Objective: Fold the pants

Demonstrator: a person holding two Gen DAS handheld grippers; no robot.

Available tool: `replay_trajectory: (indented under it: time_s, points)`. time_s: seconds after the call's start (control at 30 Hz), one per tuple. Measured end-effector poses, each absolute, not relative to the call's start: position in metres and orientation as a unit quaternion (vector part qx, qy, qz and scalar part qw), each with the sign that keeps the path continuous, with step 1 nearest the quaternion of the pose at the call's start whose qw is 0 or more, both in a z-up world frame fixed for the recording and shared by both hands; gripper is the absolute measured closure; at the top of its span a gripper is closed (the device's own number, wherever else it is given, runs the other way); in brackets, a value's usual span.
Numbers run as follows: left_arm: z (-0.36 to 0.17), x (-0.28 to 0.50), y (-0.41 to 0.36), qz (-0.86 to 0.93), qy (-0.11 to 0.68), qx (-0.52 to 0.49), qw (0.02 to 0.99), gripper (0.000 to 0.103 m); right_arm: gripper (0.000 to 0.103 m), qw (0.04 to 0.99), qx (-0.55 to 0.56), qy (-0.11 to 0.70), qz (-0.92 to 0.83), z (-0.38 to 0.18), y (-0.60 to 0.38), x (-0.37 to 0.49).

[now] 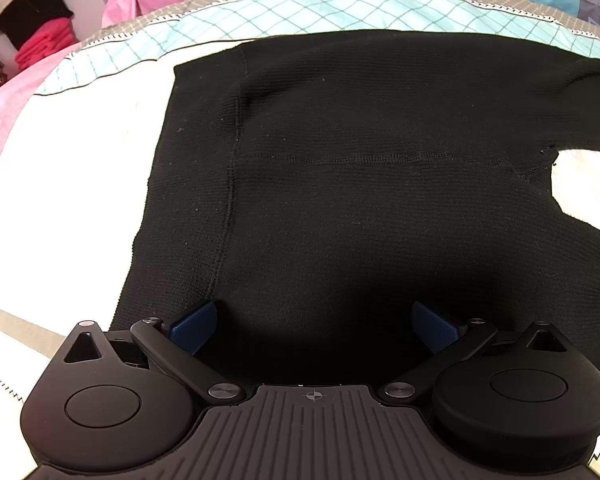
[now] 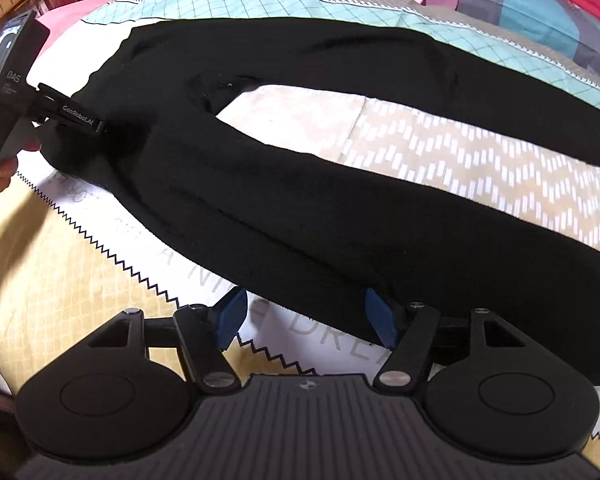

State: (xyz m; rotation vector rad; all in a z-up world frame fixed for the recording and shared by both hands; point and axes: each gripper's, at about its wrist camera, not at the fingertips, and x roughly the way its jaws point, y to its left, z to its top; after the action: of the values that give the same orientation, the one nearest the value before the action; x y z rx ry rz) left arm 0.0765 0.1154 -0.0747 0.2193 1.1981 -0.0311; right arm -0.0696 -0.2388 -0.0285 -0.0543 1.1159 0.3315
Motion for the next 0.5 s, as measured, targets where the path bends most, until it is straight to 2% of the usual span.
replay_trajectory:
  time_s: [0.17,0.33,0.5]
  points:
    - [-0.060,0.071,0.120,-0.018,0.558,0.071,0.827,0.000,0.032,0.849,-0.003,0.514,0.123,-0.023,-0.256,-0.073]
    - [-0.014,0.030,0.155,-0.052,0.531,-0.057,0.844,0.000,0.032,0.864,0.055,0.498,0.057,-0.012,-0.307,-0.086]
    - [-0.035,0.007,0.194,-0.037,0.584,-0.189,0.789,0.000,0.032,0.858,0.173,0.483,-0.021,-0.019,-0.364,-0.101]
